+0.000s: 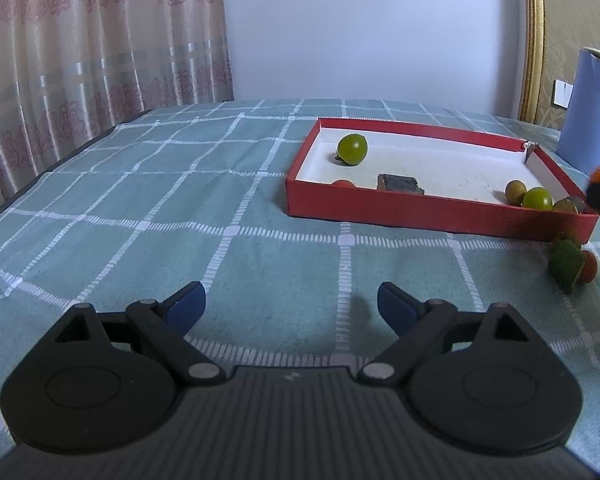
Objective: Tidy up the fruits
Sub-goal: 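Carry the orange into the red tray and open the right gripper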
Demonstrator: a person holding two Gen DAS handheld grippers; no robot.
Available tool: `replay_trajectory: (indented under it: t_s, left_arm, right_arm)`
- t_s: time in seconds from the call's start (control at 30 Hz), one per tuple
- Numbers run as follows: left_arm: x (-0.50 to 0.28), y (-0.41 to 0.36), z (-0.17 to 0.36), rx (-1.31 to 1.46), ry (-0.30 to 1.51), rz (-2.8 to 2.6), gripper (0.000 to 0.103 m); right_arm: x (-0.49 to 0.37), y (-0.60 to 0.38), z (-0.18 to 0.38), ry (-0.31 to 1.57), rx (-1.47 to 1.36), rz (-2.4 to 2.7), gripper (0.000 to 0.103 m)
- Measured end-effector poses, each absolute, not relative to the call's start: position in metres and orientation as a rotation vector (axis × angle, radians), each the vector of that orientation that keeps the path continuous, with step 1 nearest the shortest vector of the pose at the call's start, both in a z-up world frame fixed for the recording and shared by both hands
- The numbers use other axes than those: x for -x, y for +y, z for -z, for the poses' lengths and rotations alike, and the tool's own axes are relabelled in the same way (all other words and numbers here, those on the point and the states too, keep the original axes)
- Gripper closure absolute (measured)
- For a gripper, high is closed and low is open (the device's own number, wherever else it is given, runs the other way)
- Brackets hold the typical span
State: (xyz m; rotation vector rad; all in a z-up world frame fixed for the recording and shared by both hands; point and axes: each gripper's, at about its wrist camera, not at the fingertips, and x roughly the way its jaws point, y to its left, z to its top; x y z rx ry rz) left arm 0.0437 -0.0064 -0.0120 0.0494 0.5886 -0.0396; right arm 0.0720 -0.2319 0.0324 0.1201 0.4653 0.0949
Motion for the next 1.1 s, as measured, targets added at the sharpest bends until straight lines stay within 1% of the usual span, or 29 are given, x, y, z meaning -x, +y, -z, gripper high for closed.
replay_trajectory:
  t_s: [0.17,0.37,0.8,0.9,0.97,1.03,1.1]
  left_arm:
    - [-0.044,-0.005,0.012,-0.044,0.587,0.041,0.011]
    - [-0.043,-0.004,0.011,-0.033,0.586,0.046,0.01]
    - [-0.044,-0.003,0.011,-0.029,0.586,0.046,0.01]
    - [-0.044,-0.003,0.011,-0.029,0.587,0.045,0.01]
    - [-0.044,-0.003,0.011,-0.03,0.588,0.044,0.01]
    - [-0.044,-0.004,0.011,-0.032,0.589,0.043,0.01]
    - [-0.044,-0.003,0.011,-0.032,0.588,0.04,0.01]
  right_arm:
    - [-0.101,-0.218,-0.036,0.477,-0.106,-0.102,0.061]
    - [-0.125,-0.208,-0.027,0.508,-0.093,-0.091,0.061]
    - [-0.148,-0.209,-0.018,0.544,-0.118,-0.061,0.06]
    - [-0.147,-0.212,-0.016,0.536,-0.125,-0.048,0.057]
    - [-0.143,-0.216,-0.018,0.531,-0.152,-0.052,0.044]
    - [-0.136,-0.221,-0.023,0.508,-0.168,-0.048,0.042]
    - [-0.125,-0.228,-0.028,0.482,-0.184,-0.04,0.042]
